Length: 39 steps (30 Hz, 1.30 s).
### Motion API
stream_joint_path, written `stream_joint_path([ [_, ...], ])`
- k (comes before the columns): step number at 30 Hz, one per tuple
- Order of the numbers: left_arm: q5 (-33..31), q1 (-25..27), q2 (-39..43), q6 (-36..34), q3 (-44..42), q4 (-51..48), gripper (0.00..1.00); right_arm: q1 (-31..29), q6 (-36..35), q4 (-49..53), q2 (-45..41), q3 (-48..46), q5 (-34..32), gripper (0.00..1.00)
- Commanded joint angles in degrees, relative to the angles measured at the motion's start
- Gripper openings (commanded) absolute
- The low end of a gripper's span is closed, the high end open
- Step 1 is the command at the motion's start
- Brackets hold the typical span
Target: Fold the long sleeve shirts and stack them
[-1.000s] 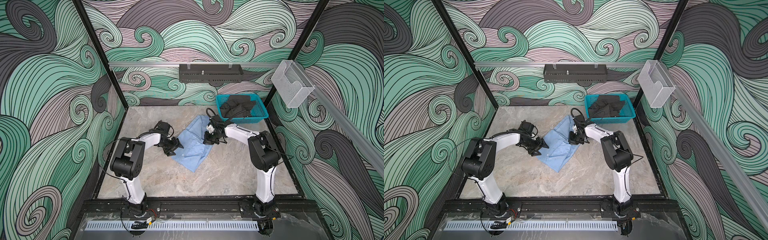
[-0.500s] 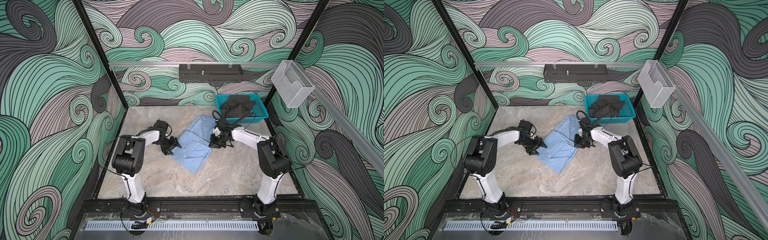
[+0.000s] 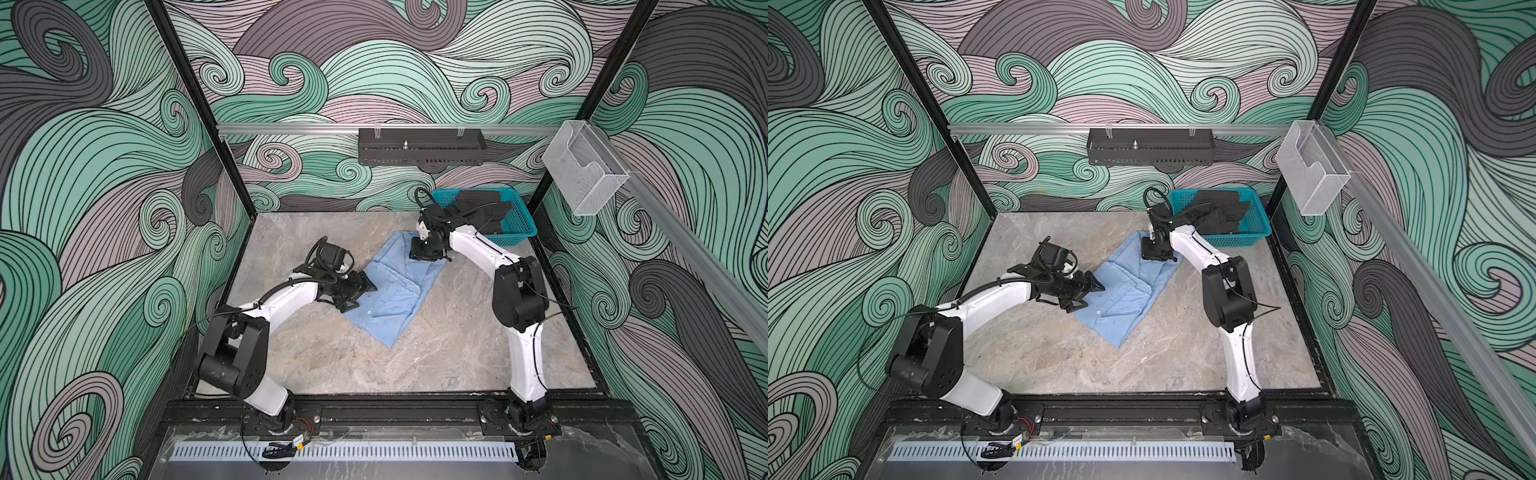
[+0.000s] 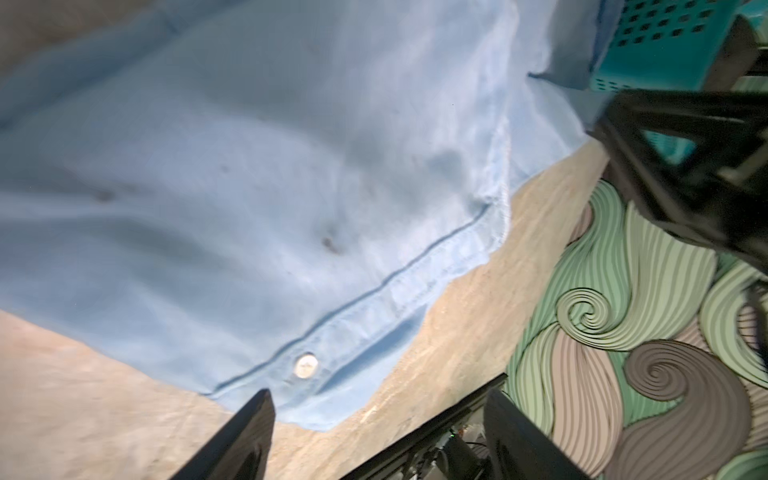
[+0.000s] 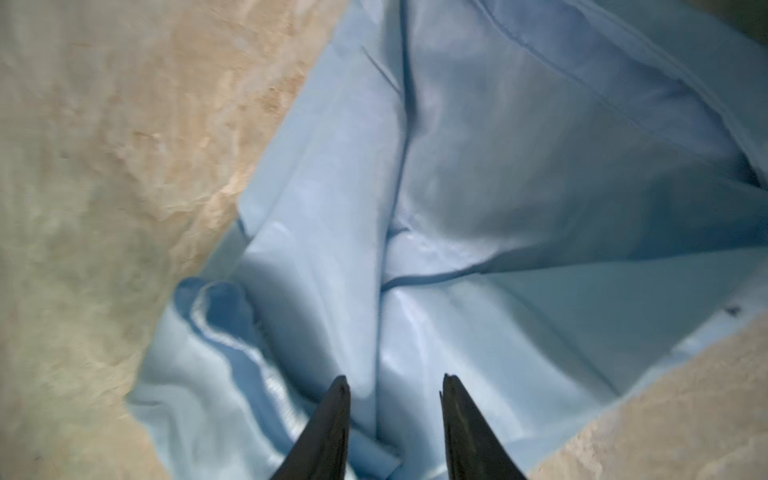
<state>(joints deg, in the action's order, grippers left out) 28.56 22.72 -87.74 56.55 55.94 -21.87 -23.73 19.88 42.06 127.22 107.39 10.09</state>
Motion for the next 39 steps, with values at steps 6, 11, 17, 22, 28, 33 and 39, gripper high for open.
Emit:
stream_joint_path([
  [6, -2.7, 6.2, -9.5, 12.2, 0.4, 13.0, 0.78, 1.8, -2.3, 7.7, 6.8, 3.8, -2.9, 0.36],
  [11, -1.6, 6.1, -14.7, 6.6, 0.6, 8.6, 0.75, 2.0, -1.6, 7.9, 3.6, -4.0, -1.5, 0.36],
  [17, -3.4, 2.1, -15.3, -10.4, 3.1, -9.1, 0.73, 1.8, 2.5, 3.1, -5.0, -19.6, 4.0, 0.35],
  [22, -3.5, -4.6, -14.3, -24.4, 6.3, -21.6, 0.75, 0.0, 6.9, -1.2, -11.5, -30.4, 8.3, 0.35],
  [28, -3.7, -11.1, -15.9, -35.9, 10.8, -30.0, 0.79, -6.0, 12.1, -4.9, -18.5, -37.3, 12.1, 0.35],
  [33, -0.1, -11.7, -12.1, -36.6, 13.5, -30.6, 0.81, -6.5, 11.6, -0.9, -26.2, -33.2, 8.7, 0.39],
  [39, 4.8, -11.3, -7.8, -30.4, 12.0, -25.2, 0.81, -1.3, 5.3, 5.5, -21.8, -23.0, 4.5, 0.41],
])
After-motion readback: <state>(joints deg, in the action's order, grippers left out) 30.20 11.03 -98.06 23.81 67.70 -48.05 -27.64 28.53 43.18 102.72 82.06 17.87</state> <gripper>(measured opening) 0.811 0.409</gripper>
